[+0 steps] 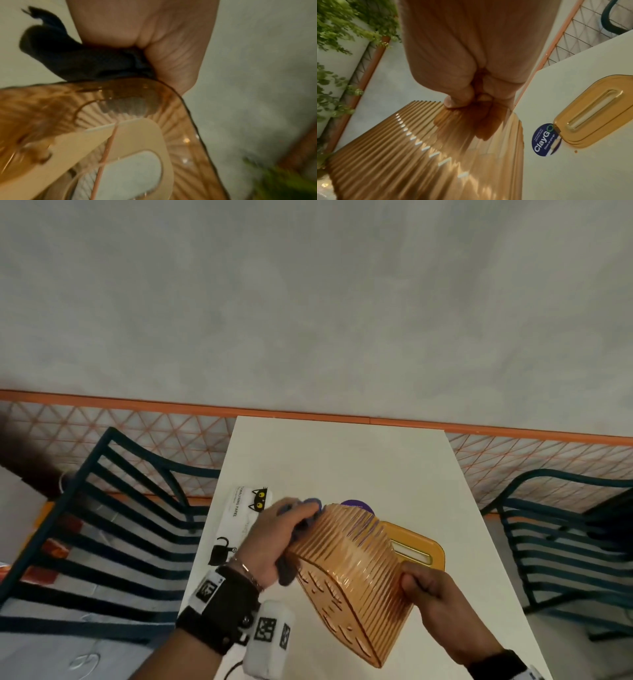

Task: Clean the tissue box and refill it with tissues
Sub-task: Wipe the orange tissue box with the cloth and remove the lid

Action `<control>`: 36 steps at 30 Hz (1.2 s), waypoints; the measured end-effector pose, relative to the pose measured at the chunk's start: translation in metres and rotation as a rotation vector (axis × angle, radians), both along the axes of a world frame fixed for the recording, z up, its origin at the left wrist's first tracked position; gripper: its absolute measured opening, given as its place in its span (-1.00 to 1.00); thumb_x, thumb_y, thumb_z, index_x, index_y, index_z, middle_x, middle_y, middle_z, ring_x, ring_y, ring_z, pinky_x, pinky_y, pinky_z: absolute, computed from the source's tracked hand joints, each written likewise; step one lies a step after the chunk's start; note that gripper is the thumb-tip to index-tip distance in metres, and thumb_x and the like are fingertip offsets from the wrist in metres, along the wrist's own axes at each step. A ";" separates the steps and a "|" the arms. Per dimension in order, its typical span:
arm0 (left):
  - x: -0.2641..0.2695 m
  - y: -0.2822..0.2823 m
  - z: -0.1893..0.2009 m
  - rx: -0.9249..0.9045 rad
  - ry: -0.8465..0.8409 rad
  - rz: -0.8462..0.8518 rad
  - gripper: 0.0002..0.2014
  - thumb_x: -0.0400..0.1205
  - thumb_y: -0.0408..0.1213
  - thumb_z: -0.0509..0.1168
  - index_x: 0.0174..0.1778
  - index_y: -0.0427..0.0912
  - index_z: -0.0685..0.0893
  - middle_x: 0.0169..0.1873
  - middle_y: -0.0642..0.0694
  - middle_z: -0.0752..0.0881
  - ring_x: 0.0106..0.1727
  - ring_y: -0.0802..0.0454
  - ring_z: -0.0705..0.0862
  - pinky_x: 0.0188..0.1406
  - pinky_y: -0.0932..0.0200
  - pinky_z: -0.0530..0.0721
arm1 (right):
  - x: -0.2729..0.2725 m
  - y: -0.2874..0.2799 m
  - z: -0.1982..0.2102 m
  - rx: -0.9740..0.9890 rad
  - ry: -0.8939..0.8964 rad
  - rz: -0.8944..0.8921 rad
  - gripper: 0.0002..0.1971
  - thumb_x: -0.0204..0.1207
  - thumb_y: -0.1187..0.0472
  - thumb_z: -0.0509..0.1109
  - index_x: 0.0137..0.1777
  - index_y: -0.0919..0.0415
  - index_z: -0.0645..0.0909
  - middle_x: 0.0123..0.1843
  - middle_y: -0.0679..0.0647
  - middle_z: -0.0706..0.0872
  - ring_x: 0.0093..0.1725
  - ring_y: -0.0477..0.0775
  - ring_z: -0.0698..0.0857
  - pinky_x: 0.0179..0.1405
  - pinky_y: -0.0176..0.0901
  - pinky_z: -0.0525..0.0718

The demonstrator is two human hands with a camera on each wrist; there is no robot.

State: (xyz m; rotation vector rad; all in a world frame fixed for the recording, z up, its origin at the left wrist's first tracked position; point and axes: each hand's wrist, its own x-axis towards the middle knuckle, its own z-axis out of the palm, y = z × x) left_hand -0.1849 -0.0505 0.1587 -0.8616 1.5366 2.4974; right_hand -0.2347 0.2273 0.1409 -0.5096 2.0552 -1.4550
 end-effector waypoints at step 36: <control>0.064 0.085 -0.115 0.097 -0.341 -0.251 -0.71 0.59 -0.25 0.51 0.13 -0.26 0.62 -0.22 -0.31 0.77 -0.36 -0.21 0.74 -0.46 0.06 0.64 | 0.007 0.005 -0.024 -0.245 -0.316 -0.661 -0.65 0.83 0.26 0.07 0.20 0.33 0.70 0.04 0.25 0.85 0.03 0.26 0.83 -0.01 0.12 0.78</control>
